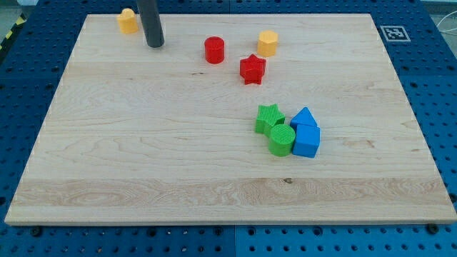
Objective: Push the green circle towards the center
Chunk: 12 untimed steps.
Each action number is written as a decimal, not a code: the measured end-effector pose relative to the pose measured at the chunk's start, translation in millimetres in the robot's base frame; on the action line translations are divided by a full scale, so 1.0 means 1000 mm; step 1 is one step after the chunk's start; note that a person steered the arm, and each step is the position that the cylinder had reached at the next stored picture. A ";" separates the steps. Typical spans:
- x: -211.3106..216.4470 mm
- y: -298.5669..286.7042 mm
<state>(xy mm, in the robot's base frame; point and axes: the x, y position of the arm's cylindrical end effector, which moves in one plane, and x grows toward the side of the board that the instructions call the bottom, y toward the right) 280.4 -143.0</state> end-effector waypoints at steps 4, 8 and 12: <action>0.160 0.048; 0.277 0.230; 0.234 0.248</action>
<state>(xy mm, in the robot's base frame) 514.3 105.0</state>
